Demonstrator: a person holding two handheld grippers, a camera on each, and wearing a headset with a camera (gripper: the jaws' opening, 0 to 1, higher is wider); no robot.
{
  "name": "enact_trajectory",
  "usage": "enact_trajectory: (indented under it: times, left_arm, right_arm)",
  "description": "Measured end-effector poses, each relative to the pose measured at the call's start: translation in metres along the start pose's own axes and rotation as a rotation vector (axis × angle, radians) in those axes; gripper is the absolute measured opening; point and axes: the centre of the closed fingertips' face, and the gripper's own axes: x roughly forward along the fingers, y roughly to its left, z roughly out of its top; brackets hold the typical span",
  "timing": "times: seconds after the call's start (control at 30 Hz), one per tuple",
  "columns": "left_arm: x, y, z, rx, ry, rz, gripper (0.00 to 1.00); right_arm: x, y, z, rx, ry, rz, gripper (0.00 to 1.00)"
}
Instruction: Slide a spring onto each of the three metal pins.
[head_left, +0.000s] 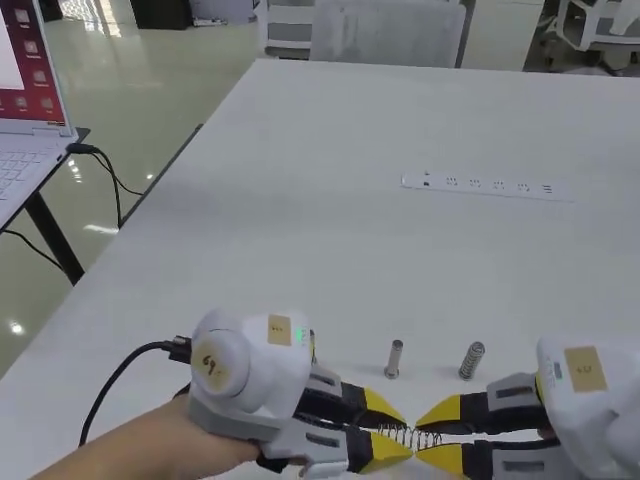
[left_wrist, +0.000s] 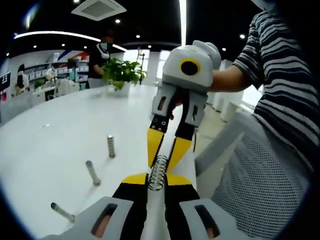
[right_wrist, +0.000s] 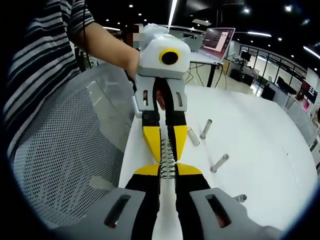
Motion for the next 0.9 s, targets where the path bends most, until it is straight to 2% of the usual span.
enact_trajectory:
  times: [0.2,0.4,0.63,0.83,0.9]
  left_arm:
    - [0.0,-0.002,0.0,0.004,0.001,-0.013,0.04]
    - [0.0,-0.004,-0.002,-0.007,0.005,-0.026,0.03]
    - [-0.002,-0.004,-0.003,-0.013,0.012,-0.028,0.03]
    - [0.0,-0.007,-0.002,-0.015,0.011,-0.044,0.03]
    - [0.001,-0.008,-0.003,-0.015,0.013,-0.046,0.03]
  right_arm:
    - [0.0,0.001,-0.001,0.002,0.001,0.002,0.08]
    - [0.0,0.0,-0.003,0.034,-0.003,-0.005,0.09]
    - [-0.002,0.001,-0.017,0.051,0.022,-0.008,0.1]
    - [0.0,0.003,-0.012,0.052,0.003,-0.007,0.1]
    - [0.001,0.004,-0.013,0.046,0.016,0.001,0.08]
